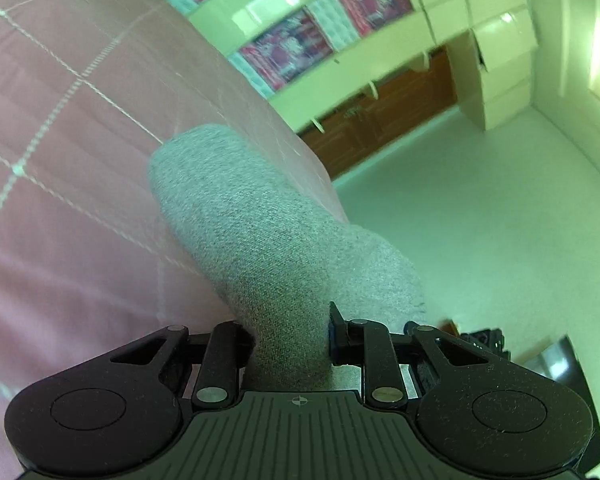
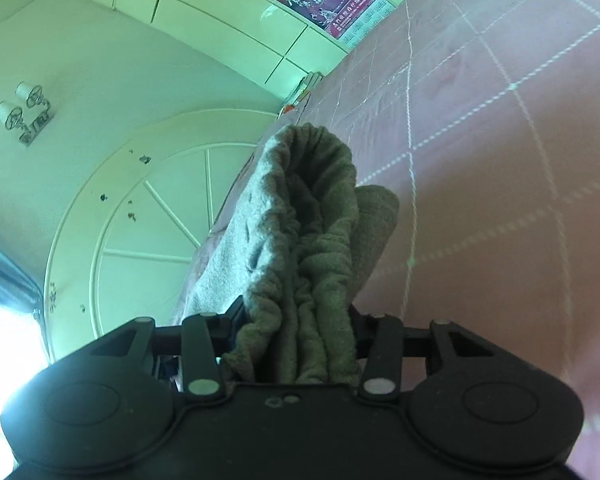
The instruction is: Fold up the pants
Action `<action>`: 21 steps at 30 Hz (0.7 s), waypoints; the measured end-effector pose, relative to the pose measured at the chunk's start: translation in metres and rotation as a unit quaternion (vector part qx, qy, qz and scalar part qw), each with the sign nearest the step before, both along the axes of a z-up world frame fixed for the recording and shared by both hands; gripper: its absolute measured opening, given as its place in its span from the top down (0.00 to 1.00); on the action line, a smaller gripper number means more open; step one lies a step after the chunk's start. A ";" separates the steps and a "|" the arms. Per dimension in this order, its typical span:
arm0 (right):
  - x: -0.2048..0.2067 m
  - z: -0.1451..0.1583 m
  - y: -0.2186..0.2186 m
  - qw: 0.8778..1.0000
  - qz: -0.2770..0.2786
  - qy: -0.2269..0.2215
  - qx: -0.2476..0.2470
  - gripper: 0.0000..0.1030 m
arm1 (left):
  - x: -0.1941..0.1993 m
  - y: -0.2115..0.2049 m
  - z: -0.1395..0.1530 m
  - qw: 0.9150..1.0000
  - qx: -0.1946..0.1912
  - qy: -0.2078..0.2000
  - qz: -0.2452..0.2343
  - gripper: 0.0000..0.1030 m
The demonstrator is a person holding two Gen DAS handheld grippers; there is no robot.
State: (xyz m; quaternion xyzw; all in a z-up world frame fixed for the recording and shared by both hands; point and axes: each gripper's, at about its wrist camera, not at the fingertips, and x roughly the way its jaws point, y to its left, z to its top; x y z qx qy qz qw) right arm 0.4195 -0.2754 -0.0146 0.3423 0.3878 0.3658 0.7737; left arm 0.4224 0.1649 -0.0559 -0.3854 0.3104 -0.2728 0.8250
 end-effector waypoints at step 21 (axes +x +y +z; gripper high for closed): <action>-0.019 -0.050 0.051 0.949 -0.087 -0.052 -0.297 0.06 | -0.046 -0.032 -0.029 0.894 0.410 -0.003 0.178 0.00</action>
